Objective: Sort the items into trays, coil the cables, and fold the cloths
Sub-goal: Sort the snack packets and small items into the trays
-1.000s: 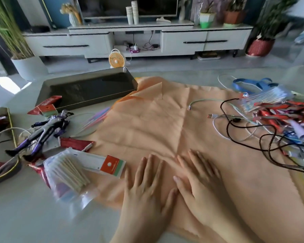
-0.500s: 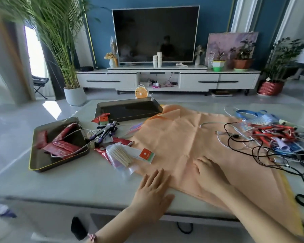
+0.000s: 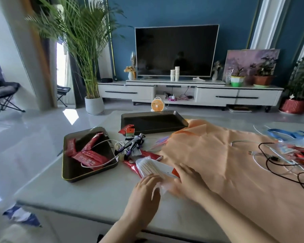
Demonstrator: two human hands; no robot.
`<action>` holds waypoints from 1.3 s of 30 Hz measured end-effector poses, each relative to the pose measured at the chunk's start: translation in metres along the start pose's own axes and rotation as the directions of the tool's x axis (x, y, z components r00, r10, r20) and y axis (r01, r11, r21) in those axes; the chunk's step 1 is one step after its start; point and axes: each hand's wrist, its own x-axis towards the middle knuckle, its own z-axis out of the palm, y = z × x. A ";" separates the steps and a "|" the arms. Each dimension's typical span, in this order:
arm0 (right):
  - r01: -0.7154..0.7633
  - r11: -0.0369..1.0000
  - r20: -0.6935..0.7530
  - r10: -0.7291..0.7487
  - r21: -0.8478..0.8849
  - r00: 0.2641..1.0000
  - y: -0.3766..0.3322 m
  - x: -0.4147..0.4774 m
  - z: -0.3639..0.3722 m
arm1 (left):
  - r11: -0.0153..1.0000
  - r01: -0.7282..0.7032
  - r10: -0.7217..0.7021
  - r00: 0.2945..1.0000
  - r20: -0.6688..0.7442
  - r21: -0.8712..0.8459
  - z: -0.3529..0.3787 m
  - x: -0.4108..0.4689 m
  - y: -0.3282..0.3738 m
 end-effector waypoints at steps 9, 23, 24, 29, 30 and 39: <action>0.067 0.998 -0.054 -0.066 0.019 0.996 0.022 0.009 -0.016 | 0.996 0.086 -0.088 0.993 -0.081 -0.028 -0.006 0.043 -0.021; -0.237 0.262 0.015 0.640 0.935 0.768 0.052 0.129 -0.089 | 0.932 0.191 -0.222 0.973 -0.068 -0.308 0.016 0.126 -0.030; -0.259 0.206 0.056 0.672 0.944 0.739 0.054 0.143 -0.085 | 0.912 0.212 -0.250 0.966 -0.065 -0.350 0.016 0.129 -0.033; -0.254 0.024 0.151 0.748 0.967 0.646 0.057 0.213 -0.072 | 0.881 0.233 -0.275 0.960 -0.045 -0.412 0.016 0.144 -0.046; -0.243 0.032 0.132 0.765 0.969 0.630 0.055 0.226 -0.069 | 0.877 0.239 -0.281 0.959 -0.041 -0.417 0.016 0.144 -0.049; -0.279 0.521 -0.074 0.558 0.807 0.827 0.043 0.269 -0.054 | 0.913 0.225 -0.248 0.969 -0.025 -0.341 0.016 0.149 -0.077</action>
